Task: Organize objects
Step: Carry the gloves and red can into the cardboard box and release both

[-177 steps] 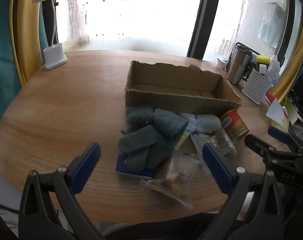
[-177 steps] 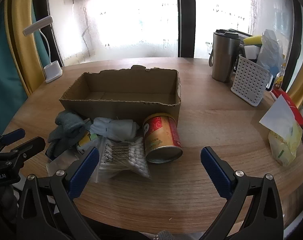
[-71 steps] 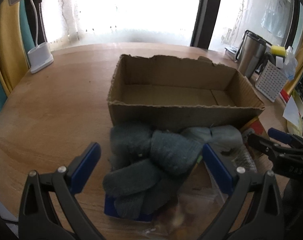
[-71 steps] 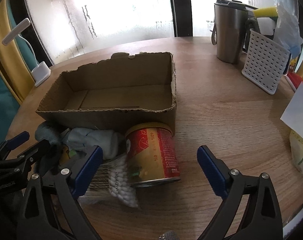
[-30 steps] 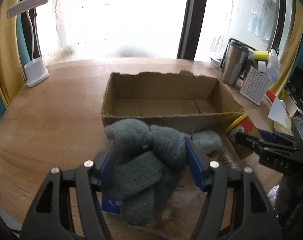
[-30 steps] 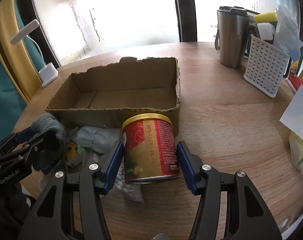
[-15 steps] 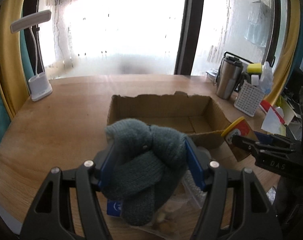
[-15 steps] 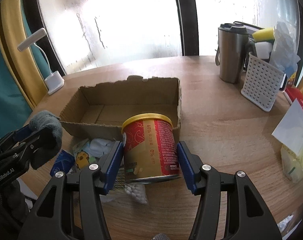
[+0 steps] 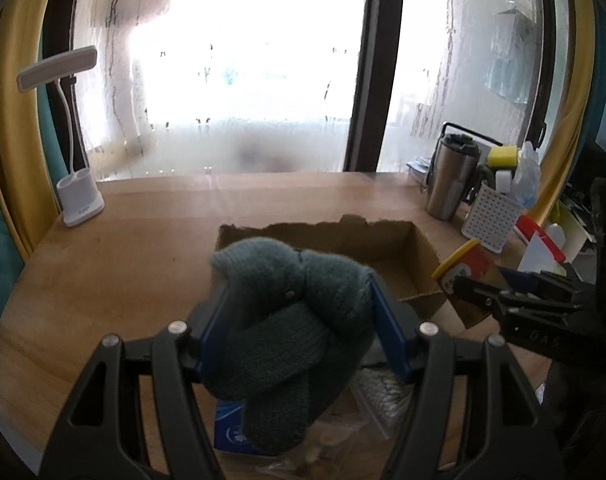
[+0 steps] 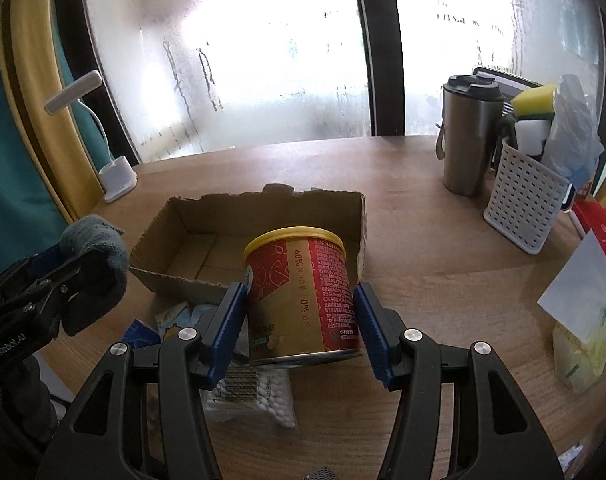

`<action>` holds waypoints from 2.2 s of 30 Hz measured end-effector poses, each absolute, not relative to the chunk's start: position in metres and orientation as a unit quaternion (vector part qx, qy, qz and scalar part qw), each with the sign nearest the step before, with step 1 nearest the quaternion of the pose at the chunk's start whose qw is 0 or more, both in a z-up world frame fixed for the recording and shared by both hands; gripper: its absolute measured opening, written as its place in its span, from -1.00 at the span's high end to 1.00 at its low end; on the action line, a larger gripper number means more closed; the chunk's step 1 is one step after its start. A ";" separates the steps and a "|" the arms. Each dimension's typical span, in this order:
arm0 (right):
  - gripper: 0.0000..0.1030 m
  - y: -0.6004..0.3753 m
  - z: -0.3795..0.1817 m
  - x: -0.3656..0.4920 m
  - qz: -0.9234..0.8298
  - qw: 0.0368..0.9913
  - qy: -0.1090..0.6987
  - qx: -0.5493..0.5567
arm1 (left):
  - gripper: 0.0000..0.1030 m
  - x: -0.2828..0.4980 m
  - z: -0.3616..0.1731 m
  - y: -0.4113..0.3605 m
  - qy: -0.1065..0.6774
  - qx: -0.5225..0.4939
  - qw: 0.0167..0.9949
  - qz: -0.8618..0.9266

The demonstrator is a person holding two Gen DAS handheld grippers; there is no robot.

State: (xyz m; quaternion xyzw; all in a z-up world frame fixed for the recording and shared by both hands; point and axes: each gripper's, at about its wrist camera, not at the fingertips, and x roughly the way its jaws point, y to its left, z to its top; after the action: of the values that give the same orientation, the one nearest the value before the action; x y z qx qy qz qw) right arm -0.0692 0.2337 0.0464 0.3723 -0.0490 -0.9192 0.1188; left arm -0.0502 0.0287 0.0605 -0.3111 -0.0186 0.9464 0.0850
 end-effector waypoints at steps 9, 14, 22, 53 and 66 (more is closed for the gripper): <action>-0.13 0.236 0.054 -0.079 -0.920 0.125 -0.045 0.368 | -0.28 -0.061 0.066 0.033 -0.021 -0.308 0.085 0.947; -0.13 0.237 0.056 -0.085 -0.921 0.127 -0.045 0.367 | -0.29 -0.069 0.070 0.036 -0.019 -0.306 0.088 0.948; -0.13 0.241 0.057 -0.100 -0.921 0.129 -0.050 0.365 | -0.29 -0.085 0.072 0.040 -0.014 -0.307 0.091 0.947; -0.13 0.235 0.020 -0.143 -0.902 0.131 -0.068 0.405 | -0.29 -0.133 0.039 0.038 -0.046 -0.343 0.092 0.934; -0.18 0.230 0.014 -0.143 -0.899 0.119 -0.073 0.416 | -0.29 -0.152 0.014 0.035 -0.050 -0.372 0.079 0.923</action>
State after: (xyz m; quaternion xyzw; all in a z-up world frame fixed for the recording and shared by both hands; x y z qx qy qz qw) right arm -0.1434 0.2298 0.0137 0.4155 -0.0728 -0.8988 0.1193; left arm -0.1522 0.0347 0.0136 -0.3720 -0.0500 0.9235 0.0792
